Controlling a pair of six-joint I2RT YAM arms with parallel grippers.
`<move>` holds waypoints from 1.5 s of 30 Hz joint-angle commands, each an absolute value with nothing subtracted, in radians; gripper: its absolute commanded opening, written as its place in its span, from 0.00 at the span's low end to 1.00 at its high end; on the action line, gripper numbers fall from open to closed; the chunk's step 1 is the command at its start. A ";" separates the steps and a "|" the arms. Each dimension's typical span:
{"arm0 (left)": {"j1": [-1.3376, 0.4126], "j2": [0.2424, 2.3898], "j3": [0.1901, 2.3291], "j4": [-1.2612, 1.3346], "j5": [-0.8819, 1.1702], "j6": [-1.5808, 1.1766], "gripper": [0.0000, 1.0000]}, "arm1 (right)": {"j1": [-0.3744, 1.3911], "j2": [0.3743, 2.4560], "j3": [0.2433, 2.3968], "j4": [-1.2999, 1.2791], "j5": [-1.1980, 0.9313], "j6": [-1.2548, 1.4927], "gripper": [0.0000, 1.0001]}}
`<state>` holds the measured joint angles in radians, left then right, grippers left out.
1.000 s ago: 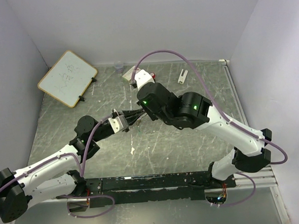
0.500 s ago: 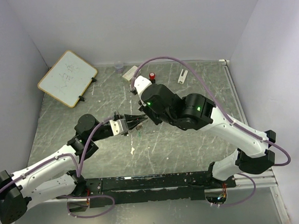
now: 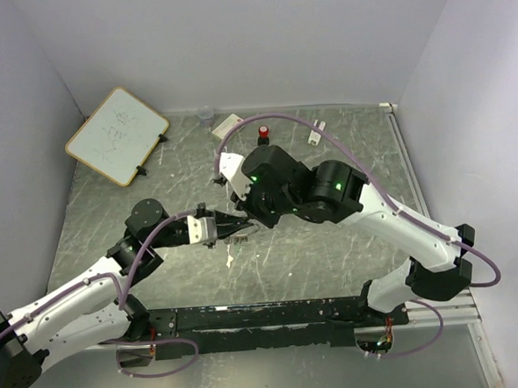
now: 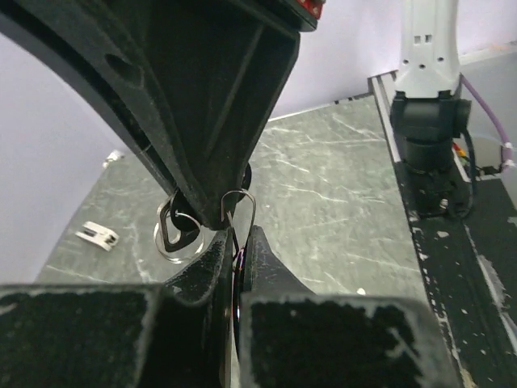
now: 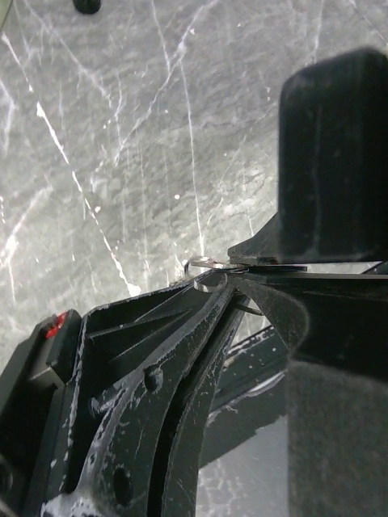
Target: Remove the keys from the keyring
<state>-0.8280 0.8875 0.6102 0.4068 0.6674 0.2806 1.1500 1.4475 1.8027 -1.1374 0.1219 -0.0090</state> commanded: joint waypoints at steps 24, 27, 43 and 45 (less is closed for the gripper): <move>-0.850 0.841 0.679 0.498 0.720 0.302 0.07 | 1.128 1.343 1.675 -0.728 0.734 0.113 0.00; -0.851 0.864 0.683 0.479 0.658 0.310 0.07 | 1.126 1.302 1.621 -0.672 0.789 0.124 0.00; -0.849 0.980 0.788 0.408 0.207 0.243 0.07 | 0.630 1.227 0.983 -0.384 0.299 0.329 0.00; -0.850 0.993 0.805 0.390 0.150 0.232 0.07 | 0.625 1.262 0.948 -0.353 0.277 0.338 0.00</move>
<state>-0.8520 0.9768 0.7464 0.4007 0.3126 0.2649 0.6357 1.2308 0.9836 -0.4969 0.3916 0.2874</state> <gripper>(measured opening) 0.110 0.020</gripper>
